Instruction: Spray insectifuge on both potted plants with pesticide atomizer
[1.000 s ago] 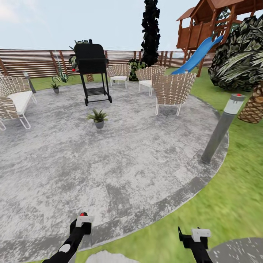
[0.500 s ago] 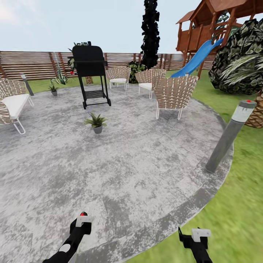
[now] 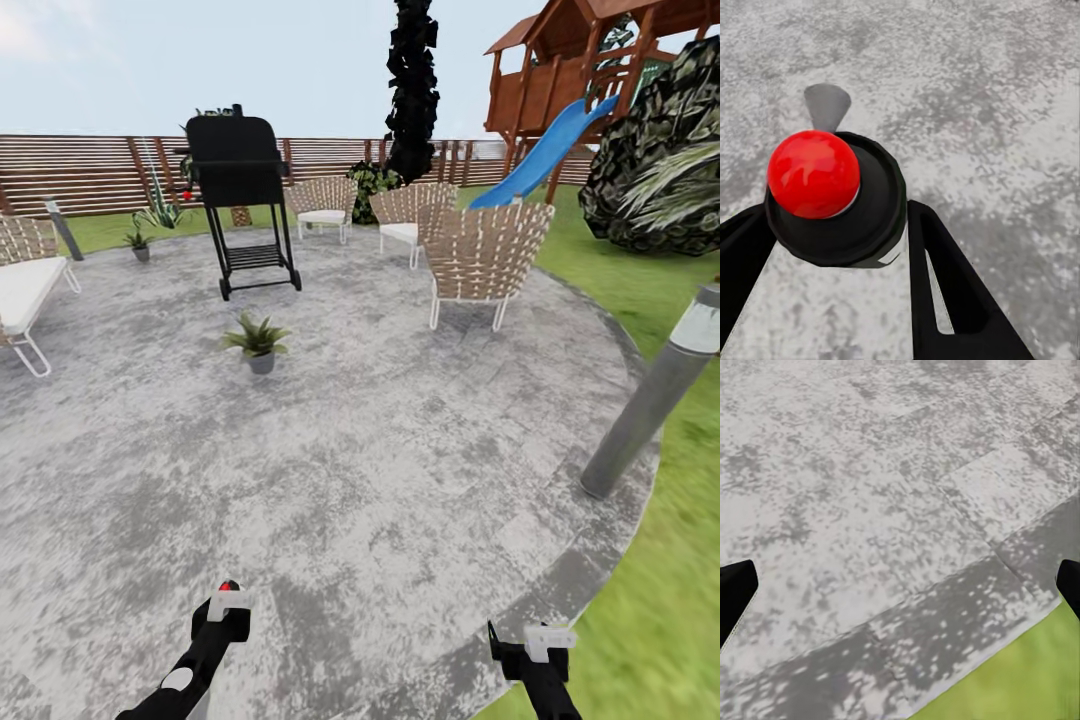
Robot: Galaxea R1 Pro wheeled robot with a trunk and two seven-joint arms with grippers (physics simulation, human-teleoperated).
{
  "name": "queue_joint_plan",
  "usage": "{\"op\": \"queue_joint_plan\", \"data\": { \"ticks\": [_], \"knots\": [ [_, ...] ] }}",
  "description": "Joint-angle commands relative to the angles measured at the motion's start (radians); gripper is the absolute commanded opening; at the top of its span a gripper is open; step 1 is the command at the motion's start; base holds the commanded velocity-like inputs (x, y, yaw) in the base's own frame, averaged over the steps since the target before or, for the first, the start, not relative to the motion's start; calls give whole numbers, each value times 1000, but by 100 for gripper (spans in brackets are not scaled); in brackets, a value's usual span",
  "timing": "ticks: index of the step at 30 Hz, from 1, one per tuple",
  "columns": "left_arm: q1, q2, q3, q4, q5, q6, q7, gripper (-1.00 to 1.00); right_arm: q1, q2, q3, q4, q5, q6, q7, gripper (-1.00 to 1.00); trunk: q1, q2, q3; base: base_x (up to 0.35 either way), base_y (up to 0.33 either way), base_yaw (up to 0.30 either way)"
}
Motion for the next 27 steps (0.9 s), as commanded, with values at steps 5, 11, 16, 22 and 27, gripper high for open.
{"op": "queue_joint_plan", "data": {
  "ticks": [5,11,16,22,27],
  "knots": [
    [-1,0,0,1,-2,-3,0,-100,0,0,1,1,1,-3,-3,100,0,0,-1,339,0,0],
    [-1,0,0,1,-2,-3,0,-100,0,0,1,1,1,-3,-3,100,0,0,-1,339,0,0],
    [-1,0,0,1,-2,-3,0,-100,0,0,1,1,1,-3,-3,100,0,0,-1,339,0,0],
    [-1,2,0,1,-2,-3,0,-100,0,0,1,1,1,-3,-3,100,0,0,-1,339,0,0],
    [-1,2,0,1,-2,-3,0,-100,0,0,1,1,1,-3,-3,100,0,0,-1,339,0,0]
  ]
}}
